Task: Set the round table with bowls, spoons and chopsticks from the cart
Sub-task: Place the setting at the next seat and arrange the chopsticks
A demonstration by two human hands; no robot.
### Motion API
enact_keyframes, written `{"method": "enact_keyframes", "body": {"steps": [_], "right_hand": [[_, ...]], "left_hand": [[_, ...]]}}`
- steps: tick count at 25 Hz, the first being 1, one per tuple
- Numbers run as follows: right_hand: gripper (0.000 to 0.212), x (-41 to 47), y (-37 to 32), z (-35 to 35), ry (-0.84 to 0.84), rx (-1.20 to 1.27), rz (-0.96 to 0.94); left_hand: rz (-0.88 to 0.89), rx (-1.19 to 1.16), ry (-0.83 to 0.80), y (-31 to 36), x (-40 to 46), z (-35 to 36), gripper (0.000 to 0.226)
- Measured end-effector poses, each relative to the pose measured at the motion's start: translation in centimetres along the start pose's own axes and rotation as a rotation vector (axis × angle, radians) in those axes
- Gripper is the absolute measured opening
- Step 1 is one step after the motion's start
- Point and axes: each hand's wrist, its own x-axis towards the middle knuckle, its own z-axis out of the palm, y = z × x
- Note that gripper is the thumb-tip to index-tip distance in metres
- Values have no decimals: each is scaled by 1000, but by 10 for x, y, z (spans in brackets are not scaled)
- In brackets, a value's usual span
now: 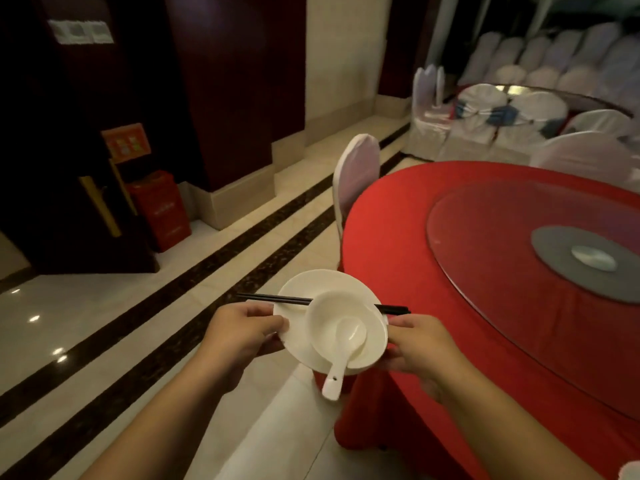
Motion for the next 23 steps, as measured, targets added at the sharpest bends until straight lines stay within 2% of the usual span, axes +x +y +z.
{"method": "enact_keyframes", "body": {"steps": [2,4,10,23], "right_hand": [[5,28,-13,15,98,40,18],[10,60,-25,26,181,66,26],[4,175,-64,34,345,115,35],[9,460,-131,-32,704,201,69]], "left_hand": [[-9,17,-59,17,48,0,17],[-4,37,-132,36,95,3,18],[-2,131,-318,85,245,43,16],[-6,338,-571,173,562,237,15]]}}
